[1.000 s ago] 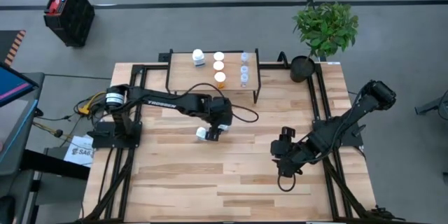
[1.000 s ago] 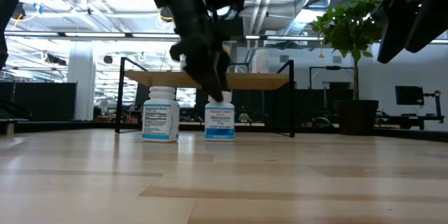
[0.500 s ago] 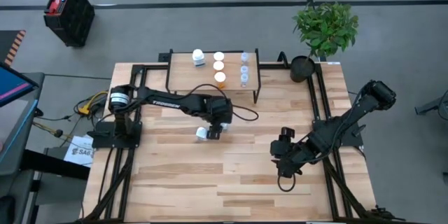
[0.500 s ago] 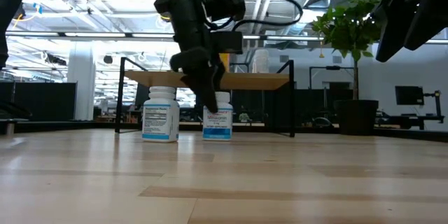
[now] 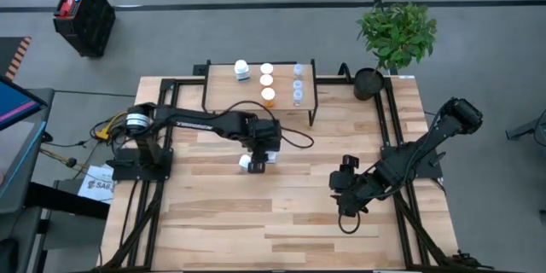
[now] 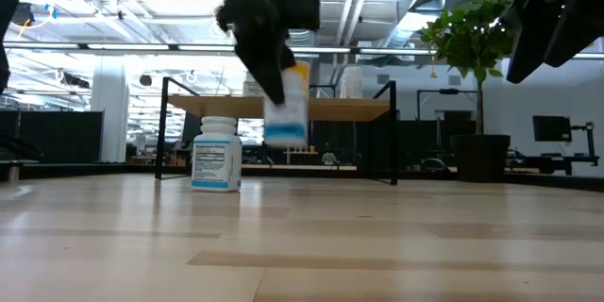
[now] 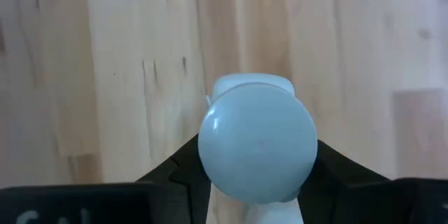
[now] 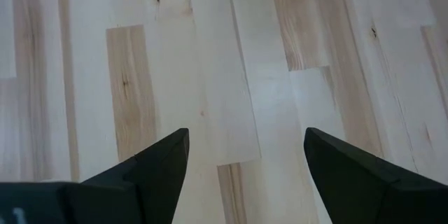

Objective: Pick and place medicine bottles onto shelf by color
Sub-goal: Put the top white pill bottle aligned with the other white pill bottle on the shelf

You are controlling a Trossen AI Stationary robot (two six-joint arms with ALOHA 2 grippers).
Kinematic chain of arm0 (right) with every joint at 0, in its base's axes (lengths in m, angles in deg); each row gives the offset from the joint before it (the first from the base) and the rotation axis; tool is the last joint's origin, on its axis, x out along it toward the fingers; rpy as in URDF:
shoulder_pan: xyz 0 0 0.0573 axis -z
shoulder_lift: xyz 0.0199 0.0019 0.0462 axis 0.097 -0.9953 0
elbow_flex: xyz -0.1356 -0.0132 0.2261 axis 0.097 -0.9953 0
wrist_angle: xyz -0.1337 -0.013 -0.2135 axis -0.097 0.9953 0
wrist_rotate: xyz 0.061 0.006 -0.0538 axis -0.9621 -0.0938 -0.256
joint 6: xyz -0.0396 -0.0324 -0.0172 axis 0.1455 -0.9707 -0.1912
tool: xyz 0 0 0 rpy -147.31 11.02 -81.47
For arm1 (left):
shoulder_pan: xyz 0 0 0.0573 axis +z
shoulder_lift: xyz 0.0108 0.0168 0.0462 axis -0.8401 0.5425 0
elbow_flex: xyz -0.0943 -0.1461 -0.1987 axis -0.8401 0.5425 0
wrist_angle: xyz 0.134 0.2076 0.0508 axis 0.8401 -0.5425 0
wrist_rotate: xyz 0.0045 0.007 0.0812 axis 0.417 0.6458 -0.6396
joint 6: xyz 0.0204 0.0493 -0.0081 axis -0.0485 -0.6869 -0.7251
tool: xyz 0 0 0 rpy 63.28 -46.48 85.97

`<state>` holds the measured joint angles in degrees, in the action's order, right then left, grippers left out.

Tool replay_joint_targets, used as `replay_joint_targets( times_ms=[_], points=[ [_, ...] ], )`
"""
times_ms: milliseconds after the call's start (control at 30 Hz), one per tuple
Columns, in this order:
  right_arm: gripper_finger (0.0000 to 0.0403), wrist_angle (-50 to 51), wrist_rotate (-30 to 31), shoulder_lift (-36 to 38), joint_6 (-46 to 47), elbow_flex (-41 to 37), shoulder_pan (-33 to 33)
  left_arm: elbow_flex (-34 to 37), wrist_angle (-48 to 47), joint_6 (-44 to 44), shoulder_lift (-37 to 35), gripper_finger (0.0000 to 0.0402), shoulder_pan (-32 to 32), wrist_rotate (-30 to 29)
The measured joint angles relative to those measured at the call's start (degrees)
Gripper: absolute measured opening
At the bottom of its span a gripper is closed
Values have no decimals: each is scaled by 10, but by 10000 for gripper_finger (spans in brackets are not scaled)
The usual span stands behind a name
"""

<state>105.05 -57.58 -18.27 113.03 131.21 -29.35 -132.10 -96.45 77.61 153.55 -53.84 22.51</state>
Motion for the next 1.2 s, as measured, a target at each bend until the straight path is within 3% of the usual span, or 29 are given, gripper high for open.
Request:
replay_joint_targets(
  times_ms=[167, 267, 400, 533, 700, 800, 967, 1200],
  points=[
    [306, 0, 0, 0, 0, 0, 0, -57, -122, -4, -57, 129, -5, -7],
    [306, 0, 0, 0, 0, 0, 0, -85, -193, -4, -102, 129, -2, -42],
    [306, -1, 0, 0, -1, 0, 0, -110, -223, -28, -164, 129, 18, -117],
    [306, -1, 0, 0, -1, 0, 2, -111, -215, -79, -200, 129, 82, -126],
    [306, -2, 0, 0, -1, 0, 2, -110, -195, -132, -197, 129, 187, -120],
    [306, -2, 0, 0, -1, 0, 2, -108, -176, -148, -189, 129, 237, -82],
    [306, -3, 0, 0, -1, 0, 3, -107, -169, -177, -162, 129, 280, -58],
    [306, 0, 0, 0, -1, 0, 6, -108, -158, -235, -116, 129, 294, -51]
  ],
)
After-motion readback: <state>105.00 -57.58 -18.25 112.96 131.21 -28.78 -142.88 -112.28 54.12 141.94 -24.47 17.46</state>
